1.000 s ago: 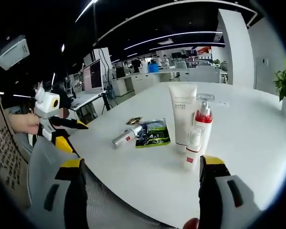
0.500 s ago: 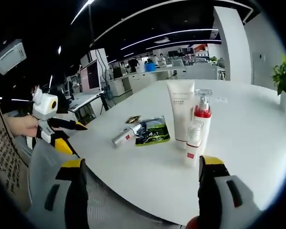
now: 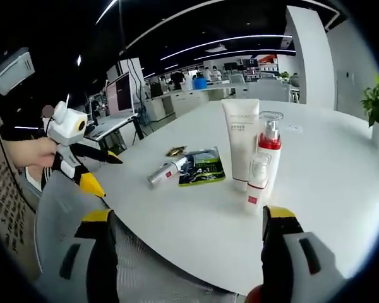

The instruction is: Arrange the skincare products in the storage area until every visible bottle or jar stands upright without overlapping.

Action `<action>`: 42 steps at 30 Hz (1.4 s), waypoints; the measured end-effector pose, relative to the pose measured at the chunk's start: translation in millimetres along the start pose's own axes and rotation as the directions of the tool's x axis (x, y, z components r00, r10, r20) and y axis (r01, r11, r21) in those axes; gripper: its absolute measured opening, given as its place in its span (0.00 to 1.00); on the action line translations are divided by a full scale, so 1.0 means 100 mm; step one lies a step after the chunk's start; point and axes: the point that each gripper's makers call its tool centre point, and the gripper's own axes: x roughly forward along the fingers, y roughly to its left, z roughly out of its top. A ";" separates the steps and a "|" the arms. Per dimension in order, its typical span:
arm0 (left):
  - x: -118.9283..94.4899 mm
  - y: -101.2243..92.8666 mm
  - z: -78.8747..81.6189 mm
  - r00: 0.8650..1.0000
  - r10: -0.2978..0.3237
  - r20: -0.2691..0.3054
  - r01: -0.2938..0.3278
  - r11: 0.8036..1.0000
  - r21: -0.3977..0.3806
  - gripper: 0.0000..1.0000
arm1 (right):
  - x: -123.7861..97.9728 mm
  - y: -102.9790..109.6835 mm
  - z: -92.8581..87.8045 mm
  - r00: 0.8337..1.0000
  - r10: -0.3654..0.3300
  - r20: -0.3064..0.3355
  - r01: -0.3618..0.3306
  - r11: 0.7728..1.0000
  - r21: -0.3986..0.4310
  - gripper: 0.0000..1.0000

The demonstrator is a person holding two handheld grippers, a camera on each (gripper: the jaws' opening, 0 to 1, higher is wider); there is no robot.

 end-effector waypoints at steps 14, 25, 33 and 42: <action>0.35 0.23 0.08 0.988 0.005 -0.151 0.002 0.999 0.043 0.85 | 0.01 -0.04 -0.04 1.000 -0.012 -0.019 0.012 1.000 0.005 0.96; 0.59 0.29 0.20 0.976 0.002 -0.219 0.013 0.998 0.065 0.70 | 0.01 -0.07 -0.06 0.999 -0.031 -0.032 0.031 1.000 -0.003 0.96; 0.77 0.36 0.25 0.958 0.007 -0.286 0.020 0.996 0.091 0.58 | 0.00 -0.09 -0.08 0.998 -0.045 -0.039 0.045 0.999 -0.001 0.95; 0.94 0.45 0.23 0.933 0.028 -0.358 0.012 0.994 0.107 0.44 | 0.00 -0.13 -0.08 0.997 -0.062 -0.038 0.062 0.998 0.006 0.95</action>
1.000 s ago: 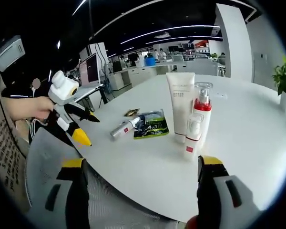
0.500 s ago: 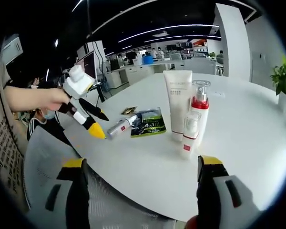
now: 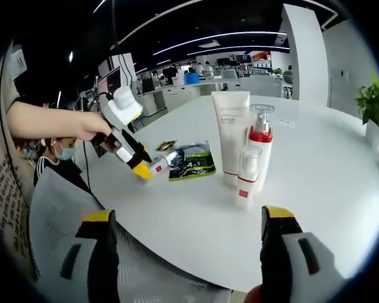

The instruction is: Arrange the skincare products in the storage area until every visible bottle or jar stands upright without overlapping.

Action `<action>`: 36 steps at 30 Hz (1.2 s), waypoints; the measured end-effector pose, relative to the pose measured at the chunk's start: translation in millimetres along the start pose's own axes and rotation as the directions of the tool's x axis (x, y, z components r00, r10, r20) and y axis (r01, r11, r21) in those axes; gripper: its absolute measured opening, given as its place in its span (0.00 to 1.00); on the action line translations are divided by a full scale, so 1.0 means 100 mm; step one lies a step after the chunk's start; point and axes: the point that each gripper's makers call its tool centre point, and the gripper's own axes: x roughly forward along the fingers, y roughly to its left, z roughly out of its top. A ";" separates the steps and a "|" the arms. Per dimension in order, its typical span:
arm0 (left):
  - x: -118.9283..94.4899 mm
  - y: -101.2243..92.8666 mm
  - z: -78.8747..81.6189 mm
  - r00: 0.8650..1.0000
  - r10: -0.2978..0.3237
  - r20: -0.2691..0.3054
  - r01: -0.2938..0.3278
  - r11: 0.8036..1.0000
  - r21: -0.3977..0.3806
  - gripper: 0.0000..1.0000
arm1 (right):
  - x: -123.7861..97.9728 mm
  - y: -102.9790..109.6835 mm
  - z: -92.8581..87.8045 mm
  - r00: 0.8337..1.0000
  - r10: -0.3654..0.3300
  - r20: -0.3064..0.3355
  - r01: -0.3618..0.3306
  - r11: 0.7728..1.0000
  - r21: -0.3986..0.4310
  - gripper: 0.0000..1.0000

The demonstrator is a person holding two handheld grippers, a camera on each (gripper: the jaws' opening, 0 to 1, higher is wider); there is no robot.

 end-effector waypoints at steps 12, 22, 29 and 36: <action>0.16 0.11 0.01 0.996 0.036 -0.077 -0.039 0.999 -0.036 0.31 | 0.00 -0.02 -0.01 1.000 -0.009 -0.003 0.009 1.000 0.017 0.94; 0.18 0.18 0.09 0.995 0.060 -0.076 -0.063 0.997 -0.039 0.25 | 0.00 -0.03 -0.01 1.000 -0.011 -0.005 0.012 1.000 0.020 0.93; 0.20 0.17 0.13 0.998 0.054 -0.034 -0.057 0.995 -0.078 0.21 | 0.00 -0.03 -0.02 1.000 -0.012 -0.007 0.012 1.000 0.017 0.93; 0.20 0.15 0.14 0.999 0.039 0.000 -0.039 0.990 -0.134 0.17 | 0.00 -0.02 -0.02 1.000 -0.010 -0.008 0.011 1.000 0.012 0.93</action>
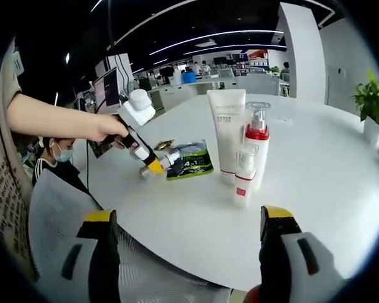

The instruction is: Arrange the skincare products in the storage area until every visible bottle or jar stands upright without overlapping.

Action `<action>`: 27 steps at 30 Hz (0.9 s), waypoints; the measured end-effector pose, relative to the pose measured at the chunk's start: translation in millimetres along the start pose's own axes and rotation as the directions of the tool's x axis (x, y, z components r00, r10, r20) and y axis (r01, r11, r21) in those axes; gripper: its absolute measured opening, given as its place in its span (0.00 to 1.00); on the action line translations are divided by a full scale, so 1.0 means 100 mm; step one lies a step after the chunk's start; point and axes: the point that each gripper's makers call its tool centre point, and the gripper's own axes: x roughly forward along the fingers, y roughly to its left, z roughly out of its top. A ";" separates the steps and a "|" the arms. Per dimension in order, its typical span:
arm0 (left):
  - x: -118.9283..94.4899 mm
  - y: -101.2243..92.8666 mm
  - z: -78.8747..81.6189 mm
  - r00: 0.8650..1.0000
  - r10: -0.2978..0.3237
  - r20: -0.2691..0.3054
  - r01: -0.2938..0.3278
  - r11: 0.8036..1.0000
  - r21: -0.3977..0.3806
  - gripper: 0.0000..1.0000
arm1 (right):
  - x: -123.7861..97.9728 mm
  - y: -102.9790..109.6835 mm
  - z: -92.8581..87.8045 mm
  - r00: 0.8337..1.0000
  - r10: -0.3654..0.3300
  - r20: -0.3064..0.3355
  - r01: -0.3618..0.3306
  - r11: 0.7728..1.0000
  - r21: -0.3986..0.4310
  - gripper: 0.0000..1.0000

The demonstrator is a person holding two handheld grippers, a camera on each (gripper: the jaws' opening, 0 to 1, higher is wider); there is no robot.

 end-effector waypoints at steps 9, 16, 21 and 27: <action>-0.16 -0.28 -0.03 0.991 -0.111 0.075 0.116 0.991 -0.068 0.16 | -0.02 0.02 0.05 1.000 -0.002 0.022 0.003 1.000 -0.026 0.88; -0.33 -0.57 -0.04 0.966 -0.204 0.155 0.217 0.973 -0.072 0.16 | -0.02 0.09 0.08 0.999 0.027 0.029 -0.026 0.999 -0.039 0.88; -0.51 -0.83 0.09 0.915 -0.301 0.268 0.326 0.944 -0.050 0.16 | -0.06 0.12 0.19 0.997 0.047 0.065 -0.048 0.999 0.015 0.87; -0.90 -1.21 0.32 0.796 -0.447 0.409 0.477 0.878 0.031 0.17 | -0.12 0.22 0.57 0.972 0.101 0.211 -0.136 0.978 0.159 0.85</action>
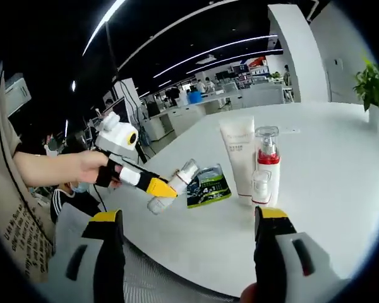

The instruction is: Arrange the skincare products in the storage area until every visible bottle or jar stands upright without overlapping.

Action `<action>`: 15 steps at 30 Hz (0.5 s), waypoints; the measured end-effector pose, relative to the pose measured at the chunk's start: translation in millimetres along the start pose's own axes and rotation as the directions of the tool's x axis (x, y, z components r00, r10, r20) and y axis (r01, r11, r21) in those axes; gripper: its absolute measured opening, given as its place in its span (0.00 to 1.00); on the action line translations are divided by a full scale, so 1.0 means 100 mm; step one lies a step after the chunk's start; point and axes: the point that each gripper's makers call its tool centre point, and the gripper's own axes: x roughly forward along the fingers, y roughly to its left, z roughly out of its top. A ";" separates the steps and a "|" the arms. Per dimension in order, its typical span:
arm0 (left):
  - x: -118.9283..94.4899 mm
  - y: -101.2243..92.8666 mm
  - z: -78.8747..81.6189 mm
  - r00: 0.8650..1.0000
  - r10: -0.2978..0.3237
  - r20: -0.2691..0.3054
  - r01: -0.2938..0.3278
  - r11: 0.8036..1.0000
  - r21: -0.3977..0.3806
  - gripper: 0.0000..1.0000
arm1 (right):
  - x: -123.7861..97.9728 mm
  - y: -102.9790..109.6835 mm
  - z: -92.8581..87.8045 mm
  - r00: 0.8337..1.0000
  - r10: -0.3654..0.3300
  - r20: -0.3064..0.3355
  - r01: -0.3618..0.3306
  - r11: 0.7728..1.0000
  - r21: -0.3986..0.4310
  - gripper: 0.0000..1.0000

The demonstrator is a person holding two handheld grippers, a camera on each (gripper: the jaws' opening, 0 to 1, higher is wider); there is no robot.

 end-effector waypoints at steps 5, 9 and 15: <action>-0.10 -0.50 0.20 0.977 -0.181 0.111 0.178 0.983 0.031 0.17 | 0.04 0.16 0.41 0.990 0.062 0.124 -0.073 0.994 0.085 0.81; -0.19 -0.79 0.27 0.948 -0.279 0.155 0.270 0.960 0.080 0.17 | 0.07 0.32 0.63 0.976 0.127 0.175 -0.145 0.985 0.096 0.70; -0.27 -1.04 0.25 0.928 -0.339 0.157 0.307 0.931 0.197 0.17 | 0.12 0.36 0.70 0.972 0.158 0.174 -0.174 0.981 0.081 0.55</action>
